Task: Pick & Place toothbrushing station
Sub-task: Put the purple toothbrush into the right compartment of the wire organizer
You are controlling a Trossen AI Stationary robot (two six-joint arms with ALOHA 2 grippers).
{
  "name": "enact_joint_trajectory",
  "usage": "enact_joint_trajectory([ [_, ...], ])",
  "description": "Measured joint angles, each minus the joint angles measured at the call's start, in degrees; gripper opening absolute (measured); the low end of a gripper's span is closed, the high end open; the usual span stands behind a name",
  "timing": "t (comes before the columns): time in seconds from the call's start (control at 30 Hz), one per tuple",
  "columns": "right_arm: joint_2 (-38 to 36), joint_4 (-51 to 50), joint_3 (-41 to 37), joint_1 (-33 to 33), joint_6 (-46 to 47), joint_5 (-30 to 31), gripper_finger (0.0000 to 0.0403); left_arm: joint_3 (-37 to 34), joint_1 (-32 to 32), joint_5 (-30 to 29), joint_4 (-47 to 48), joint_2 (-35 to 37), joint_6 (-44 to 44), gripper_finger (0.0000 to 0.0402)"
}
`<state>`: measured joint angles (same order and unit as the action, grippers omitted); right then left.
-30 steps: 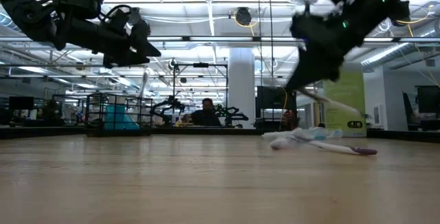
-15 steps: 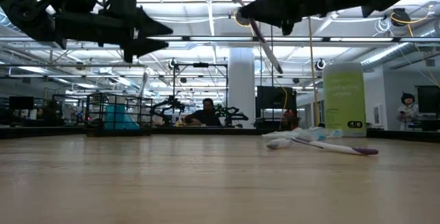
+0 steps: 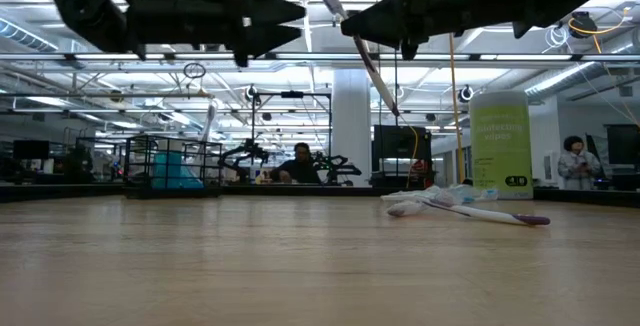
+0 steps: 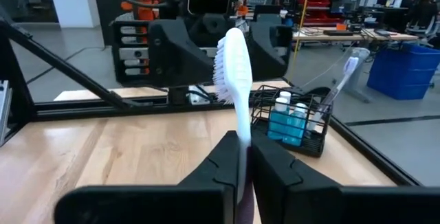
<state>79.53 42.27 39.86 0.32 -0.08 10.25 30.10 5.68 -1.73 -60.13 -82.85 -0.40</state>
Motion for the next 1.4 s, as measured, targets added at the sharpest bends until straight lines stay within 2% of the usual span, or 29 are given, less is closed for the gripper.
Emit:
enact_joint_trajectory([
  [0.33, -0.06, 0.85, 0.00, 0.13, -1.20, -0.01, 0.0014, 10.08, -1.95, 3.43, 0.01, -10.01, 0.67, 0.0255],
  [0.8, -0.04, 0.79, 0.00, 0.13, -1.09, -0.04, 0.0015, 13.74, -2.30, 2.92, 0.08, -11.59, 3.53, 0.0250],
  [0.93, -0.04, 0.80, 0.00, 0.13, -1.09, -0.04, 0.0014, 13.74, -1.91, 2.73, 0.41, -11.59, 2.80, 0.0204],
  [1.2, -0.04, 0.80, 0.00, 0.15, -1.05, -0.06, 0.0014, 13.74, -1.91, 2.71, 0.37, -11.59, 2.75, 0.0047],
  [1.33, -0.04, 0.92, 0.00, 0.15, -1.05, -0.07, 0.0022, 13.74, -1.91, 2.60, 0.30, -11.59, 2.93, 0.0042],
  [1.4, -0.09, 1.08, 0.07, 0.13, -1.05, 0.16, 0.0035, 13.71, -1.99, 0.52, 0.47, -11.15, 2.91, 0.0034],
])
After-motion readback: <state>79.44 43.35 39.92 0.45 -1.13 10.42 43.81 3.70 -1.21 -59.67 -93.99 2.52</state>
